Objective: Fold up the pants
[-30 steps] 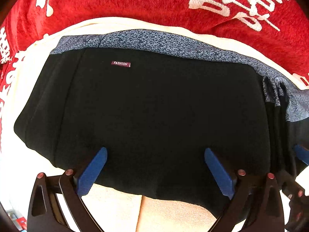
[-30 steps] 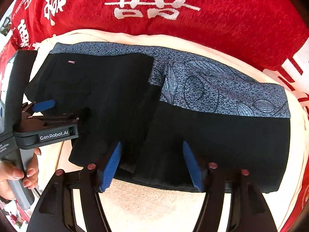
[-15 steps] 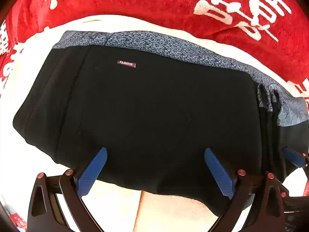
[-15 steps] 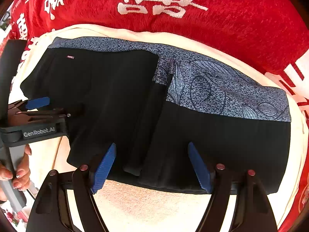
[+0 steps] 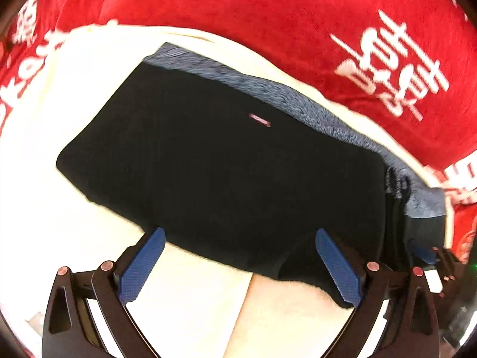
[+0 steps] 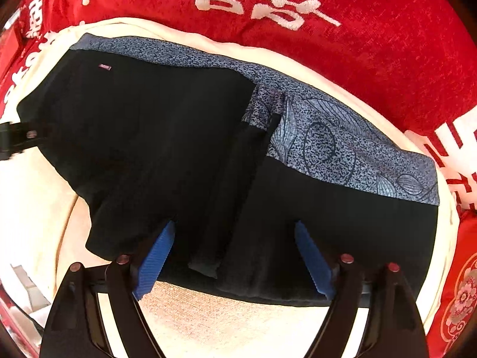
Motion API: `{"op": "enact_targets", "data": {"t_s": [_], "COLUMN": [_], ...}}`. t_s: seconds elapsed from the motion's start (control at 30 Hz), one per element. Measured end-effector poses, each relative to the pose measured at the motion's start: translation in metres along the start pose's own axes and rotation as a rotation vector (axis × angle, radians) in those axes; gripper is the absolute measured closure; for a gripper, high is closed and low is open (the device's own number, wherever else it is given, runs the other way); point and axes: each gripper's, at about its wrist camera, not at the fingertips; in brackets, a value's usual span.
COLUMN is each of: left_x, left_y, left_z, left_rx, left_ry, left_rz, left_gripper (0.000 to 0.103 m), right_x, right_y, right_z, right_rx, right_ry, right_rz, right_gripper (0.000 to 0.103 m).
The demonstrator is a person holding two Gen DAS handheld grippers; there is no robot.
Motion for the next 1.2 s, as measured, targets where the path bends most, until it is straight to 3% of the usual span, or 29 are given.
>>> {"op": "enact_targets", "data": {"t_s": [0.1,0.2,0.43,0.63,0.77,0.97,1.03,1.07,1.1,1.13,1.2], "left_x": [-0.026,-0.056,-0.096,-0.095,-0.086,-0.079,-0.071,-0.066,-0.060,-0.052,-0.040], "left_y": [-0.003,-0.002,0.007,0.009,0.016,0.035,0.038,0.039,0.039,0.040,0.040], "left_z": [0.007,0.005,-0.015,-0.016,-0.001,-0.019,-0.018,-0.018,-0.017,-0.017,-0.016], "left_rx": [0.018,0.032,0.084,0.117,0.158,0.126,0.104,0.103,0.103,0.097,0.093], "left_ry": [-0.097,-0.264,-0.470,-0.506,-0.511,-0.398,-0.312,-0.266,-0.198,-0.095,0.046], "left_rz": [0.049,0.146,0.256,0.273,0.225,0.232,0.234,0.232,0.225,0.202,0.137], "left_gripper": [0.002,0.002,0.002,0.002,0.002,0.002,0.004,0.008,0.021,0.040,0.051], "right_x": [0.000,0.000,0.001,0.000,0.000,0.001,0.003,0.004,0.006,0.009,0.016], "right_y": [0.001,0.002,0.000,-0.002,-0.003,-0.002,-0.001,0.001,0.004,0.006,0.015], "right_z": [0.000,0.000,-0.001,-0.001,-0.001,0.000,0.004,0.006,0.012,0.020,0.043], "right_rx": [0.000,-0.003,0.004,0.013,0.015,0.013,0.006,0.001,-0.007,-0.001,0.030], "right_ry": [0.004,0.007,0.003,0.003,0.006,0.013,0.021,0.026,0.041,0.061,0.110], "right_rz": [0.005,0.005,0.004,0.004,0.001,0.003,0.006,0.006,0.002,-0.007,-0.034], "right_gripper": [0.018,0.018,0.017,0.017,0.017,0.017,0.017,0.017,0.017,0.017,0.017]}}
Point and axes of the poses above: each gripper's, at about its wrist camera, not at the fingertips, and z roughly against the way its jaws point, x to its right, y to its top, and after that the axes turned 12 degrees about -x, right-handed
